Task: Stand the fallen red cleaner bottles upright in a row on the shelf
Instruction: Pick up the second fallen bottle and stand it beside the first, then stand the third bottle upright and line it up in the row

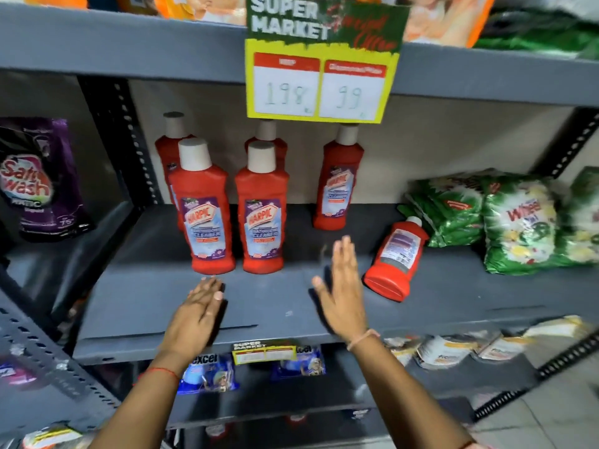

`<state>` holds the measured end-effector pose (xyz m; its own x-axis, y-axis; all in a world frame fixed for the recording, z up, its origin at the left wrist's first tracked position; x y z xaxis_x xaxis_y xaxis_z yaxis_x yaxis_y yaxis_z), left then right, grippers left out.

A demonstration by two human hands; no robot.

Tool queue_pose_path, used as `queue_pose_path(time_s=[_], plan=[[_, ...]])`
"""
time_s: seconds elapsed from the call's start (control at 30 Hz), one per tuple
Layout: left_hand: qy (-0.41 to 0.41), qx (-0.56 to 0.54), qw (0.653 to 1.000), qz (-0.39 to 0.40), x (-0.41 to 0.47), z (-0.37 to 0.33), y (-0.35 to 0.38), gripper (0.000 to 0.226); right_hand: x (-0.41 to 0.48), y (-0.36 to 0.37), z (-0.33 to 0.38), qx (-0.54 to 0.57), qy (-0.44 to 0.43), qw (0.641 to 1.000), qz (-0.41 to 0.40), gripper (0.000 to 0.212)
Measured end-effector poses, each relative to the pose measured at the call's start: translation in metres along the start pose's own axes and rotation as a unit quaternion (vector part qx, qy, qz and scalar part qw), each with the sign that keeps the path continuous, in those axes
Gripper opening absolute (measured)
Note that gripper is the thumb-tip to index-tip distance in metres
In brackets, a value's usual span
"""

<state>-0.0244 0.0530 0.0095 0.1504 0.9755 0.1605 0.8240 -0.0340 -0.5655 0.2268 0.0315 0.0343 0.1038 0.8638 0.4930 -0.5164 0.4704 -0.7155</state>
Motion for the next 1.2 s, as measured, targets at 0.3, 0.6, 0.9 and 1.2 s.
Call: queue_pose_path(time_s=[0.3, 0.6, 0.9, 1.2], plan=[[0.054, 0.129, 0.980, 0.139, 0.012, -0.043, 0.101, 0.046, 0.034, -0.079, -0.142, 0.030, 0.452, 0.889, 0.063, 0.048], [0.062, 0.126, 0.981, 0.131, 0.011, -0.044, 0.098, 0.044, 0.039, -0.059, -0.157, 0.309, 0.526, 0.777, 0.157, 0.020], [0.025, 0.137, 0.983, 0.118, 0.006, -0.021, 0.060, 0.044, 0.039, -0.062, -0.140, 0.411, 0.470, 0.780, 0.046, 0.059], [0.019, 0.149, 0.984, 0.100, 0.008, -0.009, 0.041, 0.044, 0.071, -0.021, -0.070, 0.436, 0.306, 0.846, 0.015, 0.058]])
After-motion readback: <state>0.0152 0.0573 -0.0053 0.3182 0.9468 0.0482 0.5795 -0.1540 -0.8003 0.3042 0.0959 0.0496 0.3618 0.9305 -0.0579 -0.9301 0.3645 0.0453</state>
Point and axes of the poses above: each hand's wrist, its own x-axis towards the middle knuckle, its own y-axis out of the palm, z = x × y, the point moved 6 cm from there along x, towards the middle knuckle, and after that the axes turned 9 degrees about -x, right-handed, at the moved point
